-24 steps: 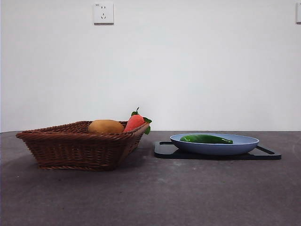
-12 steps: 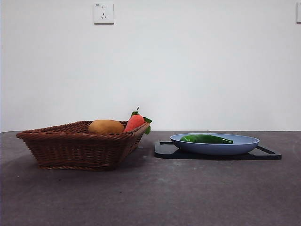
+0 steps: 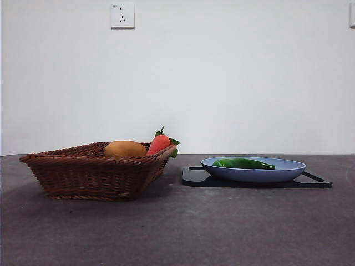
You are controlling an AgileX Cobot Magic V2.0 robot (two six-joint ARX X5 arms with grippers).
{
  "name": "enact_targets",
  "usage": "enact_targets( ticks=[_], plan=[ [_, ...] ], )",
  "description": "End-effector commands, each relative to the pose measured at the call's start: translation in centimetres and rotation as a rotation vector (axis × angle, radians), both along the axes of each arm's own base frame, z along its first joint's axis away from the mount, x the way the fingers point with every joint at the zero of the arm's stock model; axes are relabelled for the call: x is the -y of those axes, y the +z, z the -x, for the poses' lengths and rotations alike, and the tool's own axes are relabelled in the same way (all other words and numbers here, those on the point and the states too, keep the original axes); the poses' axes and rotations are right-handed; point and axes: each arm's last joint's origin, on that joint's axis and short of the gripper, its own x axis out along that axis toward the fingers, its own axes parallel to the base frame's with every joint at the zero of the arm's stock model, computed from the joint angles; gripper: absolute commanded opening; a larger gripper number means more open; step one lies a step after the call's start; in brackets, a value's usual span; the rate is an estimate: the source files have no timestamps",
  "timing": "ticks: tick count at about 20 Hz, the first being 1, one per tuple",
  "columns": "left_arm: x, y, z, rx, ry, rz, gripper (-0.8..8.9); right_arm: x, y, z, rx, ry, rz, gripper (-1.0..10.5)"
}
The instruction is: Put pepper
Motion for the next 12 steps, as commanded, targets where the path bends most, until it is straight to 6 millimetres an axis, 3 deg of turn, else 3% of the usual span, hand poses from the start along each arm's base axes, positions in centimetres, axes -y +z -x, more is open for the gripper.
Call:
enact_targets(
  ticks=[1,5,7,9,12],
  plan=[
    [-1.8,1.7,-0.4,0.146,0.084,-0.003,0.08,0.0,0.3,0.1,-0.003,-0.002,0.001,0.1],
    [-7.0,3.9,0.9,0.355,0.261,0.062,0.08,0.0,0.3,0.1,-0.003,-0.002,0.001,0.1],
    [-9.6,3.8,2.2,0.45,0.381,0.099,0.08,0.0,0.3,0.1,-0.003,-0.002,0.001,0.1],
    [-11.6,2.5,3.5,0.561,0.496,0.134,0.08,0.0,0.3,0.1,-0.003,-0.002,0.001,0.1],
    [-13.5,-1.3,5.5,0.739,0.623,0.118,0.08,0.0,0.3,0.1,-0.003,-0.002,0.001,0.1]
  ],
)
